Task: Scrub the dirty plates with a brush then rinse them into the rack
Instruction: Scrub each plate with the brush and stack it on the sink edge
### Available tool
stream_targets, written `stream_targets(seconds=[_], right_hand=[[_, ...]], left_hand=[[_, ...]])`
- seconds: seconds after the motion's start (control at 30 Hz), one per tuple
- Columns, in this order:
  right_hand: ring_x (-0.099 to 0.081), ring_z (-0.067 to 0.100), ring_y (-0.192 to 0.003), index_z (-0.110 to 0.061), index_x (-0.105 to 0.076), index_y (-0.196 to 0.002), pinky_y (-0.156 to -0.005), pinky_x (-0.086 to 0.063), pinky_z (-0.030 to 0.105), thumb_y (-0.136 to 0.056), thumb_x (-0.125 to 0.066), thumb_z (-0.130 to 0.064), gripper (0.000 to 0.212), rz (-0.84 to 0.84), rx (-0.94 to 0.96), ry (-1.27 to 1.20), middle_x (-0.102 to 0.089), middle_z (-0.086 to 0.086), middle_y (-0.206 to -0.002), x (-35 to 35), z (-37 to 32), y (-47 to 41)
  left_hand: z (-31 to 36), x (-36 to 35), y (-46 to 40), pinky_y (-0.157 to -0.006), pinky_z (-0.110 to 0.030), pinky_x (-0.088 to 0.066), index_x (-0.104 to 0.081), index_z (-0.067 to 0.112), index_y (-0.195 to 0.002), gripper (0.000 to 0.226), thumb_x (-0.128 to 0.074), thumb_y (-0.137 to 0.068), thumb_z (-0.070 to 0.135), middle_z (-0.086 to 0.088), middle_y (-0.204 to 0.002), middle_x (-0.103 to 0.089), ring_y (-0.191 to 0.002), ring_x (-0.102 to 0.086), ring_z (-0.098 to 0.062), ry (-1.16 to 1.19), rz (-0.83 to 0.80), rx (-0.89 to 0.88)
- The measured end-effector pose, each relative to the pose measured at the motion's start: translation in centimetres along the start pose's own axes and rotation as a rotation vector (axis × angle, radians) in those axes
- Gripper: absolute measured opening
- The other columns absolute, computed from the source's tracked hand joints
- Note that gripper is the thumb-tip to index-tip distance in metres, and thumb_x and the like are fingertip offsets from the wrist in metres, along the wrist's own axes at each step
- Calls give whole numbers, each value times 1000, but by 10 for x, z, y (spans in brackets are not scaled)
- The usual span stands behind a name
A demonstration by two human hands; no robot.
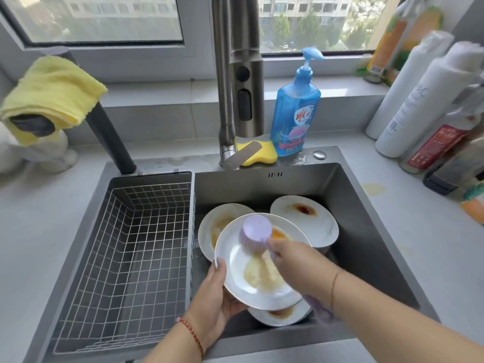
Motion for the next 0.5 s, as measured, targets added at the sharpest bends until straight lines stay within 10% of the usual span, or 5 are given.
stream_targets(seconds=[0.3, 0.5], right_hand=[[-61, 27, -95, -13, -58, -120, -82, -49, 35, -98, -39, -23, 31, -289, 32, 66, -63, 8, -104, -25, 10, 45], [-60, 32, -103, -10, -47, -132, -82, -48, 36, -98, -35, -12, 36, -66, 6, 101, -61, 14, -115, -7, -14, -5]], left_hand=[[1, 3, -6, -77, -46, -60, -49, 31, -135, 38, -35, -103, 44, -6, -119, -72, -106, -70, -29, 29, -2, -21], [-3, 0, -6, -79, -44, -61, -50, 30, -136, 47, -37, -97, 51, -6, -121, -71, -107, -70, -28, 20, -29, 12]])
Point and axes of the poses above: each hand's wrist, its own y-axis away from the middle knuckle, its own x-axis out of the back of the hand, z = x × y, the point moved 7 cm from there along -y, towards the middle knuckle
